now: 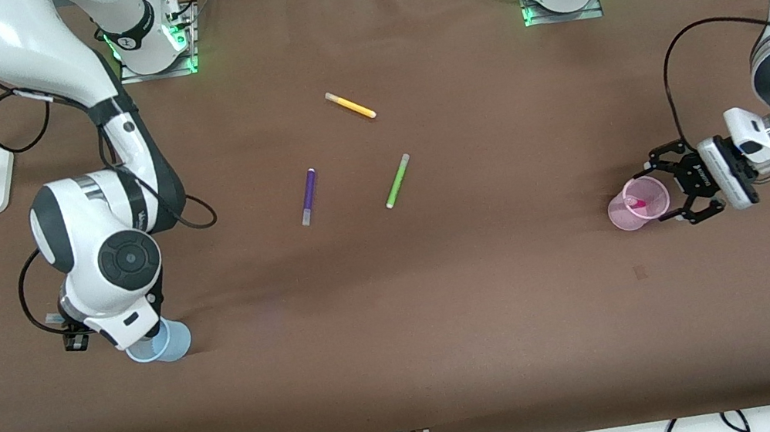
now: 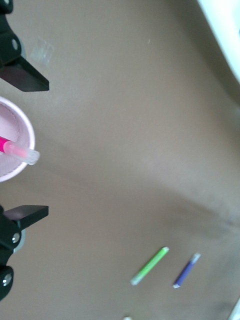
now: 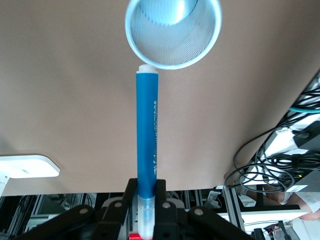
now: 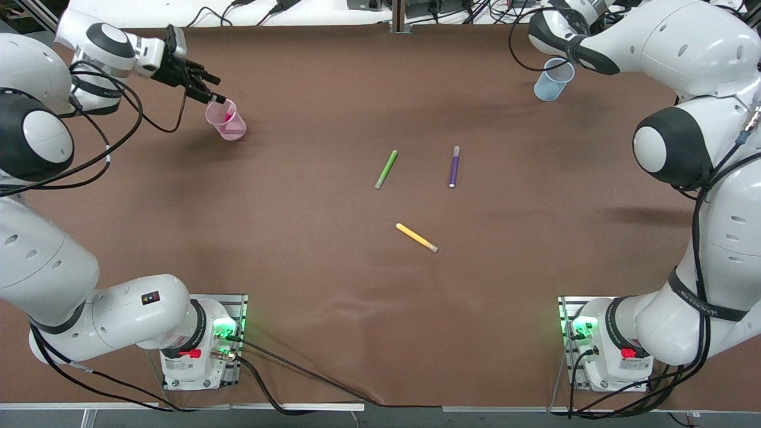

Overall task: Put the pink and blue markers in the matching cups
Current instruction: 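Drop the blue marker into the blue cup while the left gripper drops pink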

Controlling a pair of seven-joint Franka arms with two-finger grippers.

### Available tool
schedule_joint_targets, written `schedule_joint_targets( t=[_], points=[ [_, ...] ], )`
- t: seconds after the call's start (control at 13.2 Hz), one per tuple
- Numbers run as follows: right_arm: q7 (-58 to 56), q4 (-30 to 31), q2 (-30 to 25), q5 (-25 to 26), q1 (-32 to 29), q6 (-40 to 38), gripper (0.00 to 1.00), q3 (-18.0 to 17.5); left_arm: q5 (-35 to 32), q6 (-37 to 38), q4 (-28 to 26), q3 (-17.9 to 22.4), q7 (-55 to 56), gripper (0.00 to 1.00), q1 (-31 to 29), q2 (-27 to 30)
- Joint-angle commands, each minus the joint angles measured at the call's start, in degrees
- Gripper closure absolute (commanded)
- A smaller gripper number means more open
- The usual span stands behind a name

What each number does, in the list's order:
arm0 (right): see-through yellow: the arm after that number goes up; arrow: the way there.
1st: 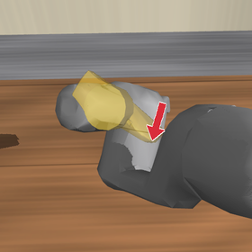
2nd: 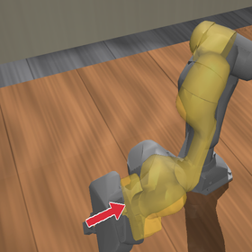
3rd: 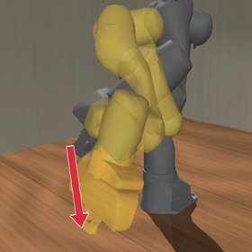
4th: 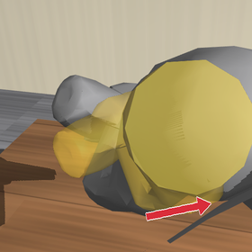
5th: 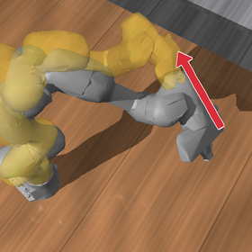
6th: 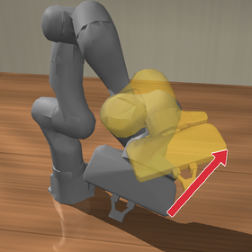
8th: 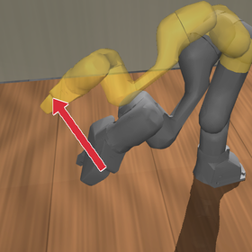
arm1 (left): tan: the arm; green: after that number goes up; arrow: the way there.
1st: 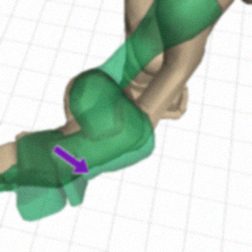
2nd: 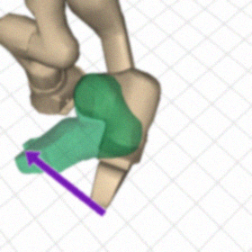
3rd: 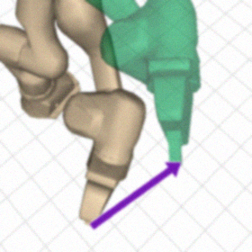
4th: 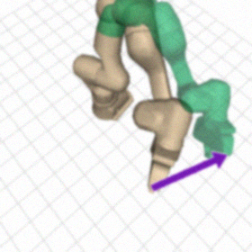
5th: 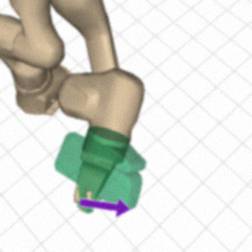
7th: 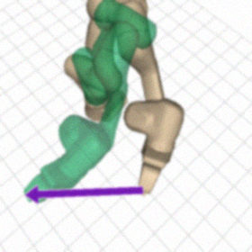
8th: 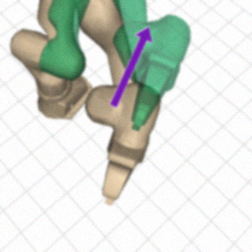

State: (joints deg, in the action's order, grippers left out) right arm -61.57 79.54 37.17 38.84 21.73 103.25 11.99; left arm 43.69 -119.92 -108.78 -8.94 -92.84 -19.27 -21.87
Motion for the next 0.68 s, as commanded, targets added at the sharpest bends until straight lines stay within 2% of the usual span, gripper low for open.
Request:
schedule_joint_targets(
  t=[0.0, 0.15, 0.3, 0.6],
  points=[
    [-0.75, -0.53, 2.37, 2.72, -0.37, 2.82, 0.86, 0.14, -7.36, 3.28, -0.91, -0.73, 20.06, 0.0, 0.02, 8.75],
    [-0.57, -0.53, 3.52, 3.78, -0.28, 3.88, 0.86, 0.14, -14.99, 5.3, 0.23, -3.79, 34.85, 0.0, 0.11, 13.85],
    [-0.4, -0.53, 4.22, 3.87, -0.37, 5.9, 0.86, 0.14, -24.14, 10.21, 4.08, -6.7, 48.47, 0.0, 0.11, 16.41],
    [-0.22, -0.53, 5.37, 4.58, -0.37, 8.54, 0.82, 0.49, -42.51, 26.46, 17.96, -15.74, 76.16, 0.0, 0.11, 16.69]
  ],
)
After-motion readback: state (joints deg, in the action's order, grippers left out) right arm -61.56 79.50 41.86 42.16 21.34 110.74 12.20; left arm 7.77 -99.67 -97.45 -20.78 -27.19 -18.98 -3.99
